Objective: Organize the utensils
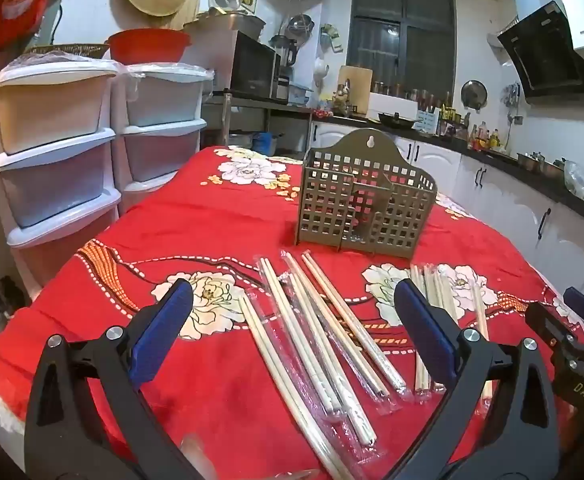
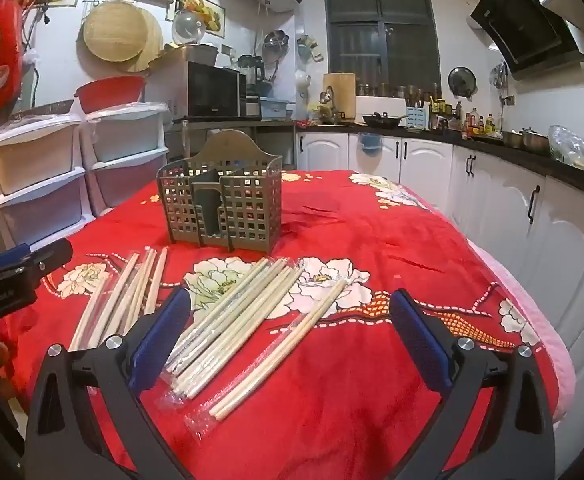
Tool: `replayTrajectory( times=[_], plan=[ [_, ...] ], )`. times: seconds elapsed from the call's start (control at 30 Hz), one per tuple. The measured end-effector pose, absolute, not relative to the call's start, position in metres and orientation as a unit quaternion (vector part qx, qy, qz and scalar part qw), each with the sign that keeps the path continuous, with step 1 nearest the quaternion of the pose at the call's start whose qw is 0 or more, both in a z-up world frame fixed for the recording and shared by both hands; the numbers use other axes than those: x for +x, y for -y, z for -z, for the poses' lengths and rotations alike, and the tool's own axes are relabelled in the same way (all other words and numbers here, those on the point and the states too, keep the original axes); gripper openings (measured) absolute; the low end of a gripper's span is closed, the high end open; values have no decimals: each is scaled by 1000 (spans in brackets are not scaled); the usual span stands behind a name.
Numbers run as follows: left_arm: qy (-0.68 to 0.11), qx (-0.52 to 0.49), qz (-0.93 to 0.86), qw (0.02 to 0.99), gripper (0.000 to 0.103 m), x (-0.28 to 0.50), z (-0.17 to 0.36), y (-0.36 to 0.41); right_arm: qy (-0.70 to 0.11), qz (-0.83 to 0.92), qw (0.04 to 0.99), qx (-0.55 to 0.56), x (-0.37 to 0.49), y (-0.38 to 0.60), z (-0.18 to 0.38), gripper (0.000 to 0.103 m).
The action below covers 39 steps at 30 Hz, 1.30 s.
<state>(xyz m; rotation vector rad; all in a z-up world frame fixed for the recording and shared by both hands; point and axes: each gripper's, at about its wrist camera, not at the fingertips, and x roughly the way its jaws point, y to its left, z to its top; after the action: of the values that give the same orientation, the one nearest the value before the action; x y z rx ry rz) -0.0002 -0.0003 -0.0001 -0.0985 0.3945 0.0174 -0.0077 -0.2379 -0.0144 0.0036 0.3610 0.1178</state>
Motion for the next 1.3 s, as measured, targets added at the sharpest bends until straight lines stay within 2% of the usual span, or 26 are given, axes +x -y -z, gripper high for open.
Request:
replayTrajectory(
  times=[1.3],
  plan=[
    [-211,-51,3,976,92,-11,4,0,-185,-61,981,4,-17,240,12,97]
  ],
)
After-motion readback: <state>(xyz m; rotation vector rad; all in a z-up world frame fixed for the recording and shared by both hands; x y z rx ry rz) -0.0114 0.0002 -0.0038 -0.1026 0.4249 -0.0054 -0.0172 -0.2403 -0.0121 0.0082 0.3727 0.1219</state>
